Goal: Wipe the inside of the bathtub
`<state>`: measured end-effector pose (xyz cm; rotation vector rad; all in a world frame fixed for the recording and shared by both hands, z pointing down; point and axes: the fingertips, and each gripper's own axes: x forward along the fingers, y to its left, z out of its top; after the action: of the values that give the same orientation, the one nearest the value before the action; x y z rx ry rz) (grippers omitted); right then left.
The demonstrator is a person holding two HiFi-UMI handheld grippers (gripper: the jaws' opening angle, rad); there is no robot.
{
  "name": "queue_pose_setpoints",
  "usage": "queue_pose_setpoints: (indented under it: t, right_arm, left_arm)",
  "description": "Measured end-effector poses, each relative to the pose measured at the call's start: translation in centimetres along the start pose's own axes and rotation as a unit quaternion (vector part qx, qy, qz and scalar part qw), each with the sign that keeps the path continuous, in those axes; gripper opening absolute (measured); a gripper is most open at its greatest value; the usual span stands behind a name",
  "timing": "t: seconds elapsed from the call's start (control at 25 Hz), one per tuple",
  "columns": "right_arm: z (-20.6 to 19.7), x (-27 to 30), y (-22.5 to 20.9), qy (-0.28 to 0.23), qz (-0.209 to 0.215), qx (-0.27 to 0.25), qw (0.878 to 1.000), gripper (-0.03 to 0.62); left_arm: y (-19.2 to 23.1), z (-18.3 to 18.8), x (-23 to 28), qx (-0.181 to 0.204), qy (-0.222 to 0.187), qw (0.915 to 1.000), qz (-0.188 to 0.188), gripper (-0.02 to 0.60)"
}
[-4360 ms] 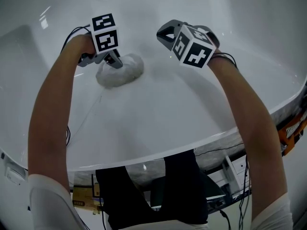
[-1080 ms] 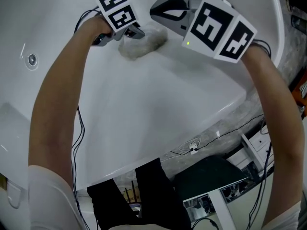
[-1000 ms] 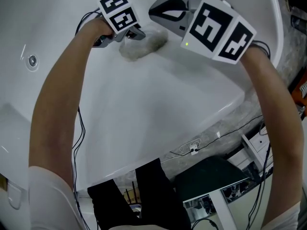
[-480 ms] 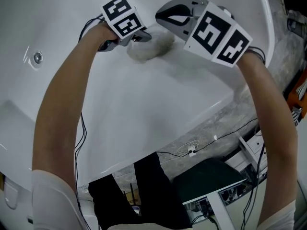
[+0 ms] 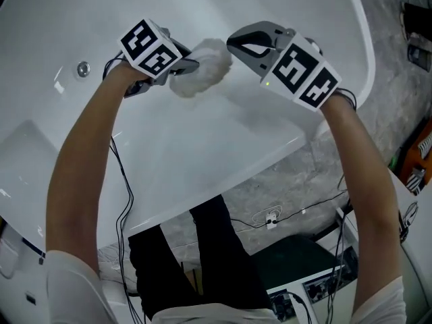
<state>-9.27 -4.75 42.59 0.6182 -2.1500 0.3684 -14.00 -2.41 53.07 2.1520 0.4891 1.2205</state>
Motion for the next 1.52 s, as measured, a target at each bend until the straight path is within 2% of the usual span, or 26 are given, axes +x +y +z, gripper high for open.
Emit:
queue_pose_setpoints:
  t: [0.16,0.4,0.56,0.76,0.92,1.08,1.28,1.52]
  right_arm:
    - [4.6,0.4,1.8,-0.027,-0.001,0.025,0.999,0.020]
    - [5.3,-2.6,3.5,-0.059,0.013,0.071,0.996,0.020]
    - [8.8,-3.3,6.2,-0.071,0.021,0.055,0.996,0.020]
    - [13.0,-4.3,8.6,-0.090,0.024,0.065,0.993,0.020]
    - [16.6,-5.0,10.7,-0.111,0.028,0.077,0.990,0.020]
    - [19.3,-5.4,12.8,-0.124,0.035,0.084,0.988,0.020]
    - [21.0,-7.4,15.6,-0.145,0.038,0.117,0.982,0.020]
    - [22.3,-9.1,19.8,-0.148,0.046,0.113,0.981,0.020]
  left_arm:
    - [-1.6,-2.0,-6.2,-0.019,-0.019,0.9994,0.023,0.086]
    - [-5.1,-2.0,-9.9,-0.059,-0.044,0.9959,0.053,0.086]
    - [-9.0,-4.4,-14.9,-0.098,-0.095,0.9868,0.087,0.086]
    - [-13.6,-7.7,-18.4,-0.141,-0.129,0.9751,0.112,0.086]
    - [-16.5,-10.4,-20.8,-0.191,-0.176,0.9569,0.131,0.086]
    - [-19.3,-12.5,-24.2,-0.235,-0.241,0.9289,0.155,0.086]
    - [-23.5,-12.2,-27.9,-0.238,-0.294,0.9049,0.196,0.086]
    - [-28.6,-13.1,-30.6,-0.244,-0.338,0.8794,0.230,0.086]
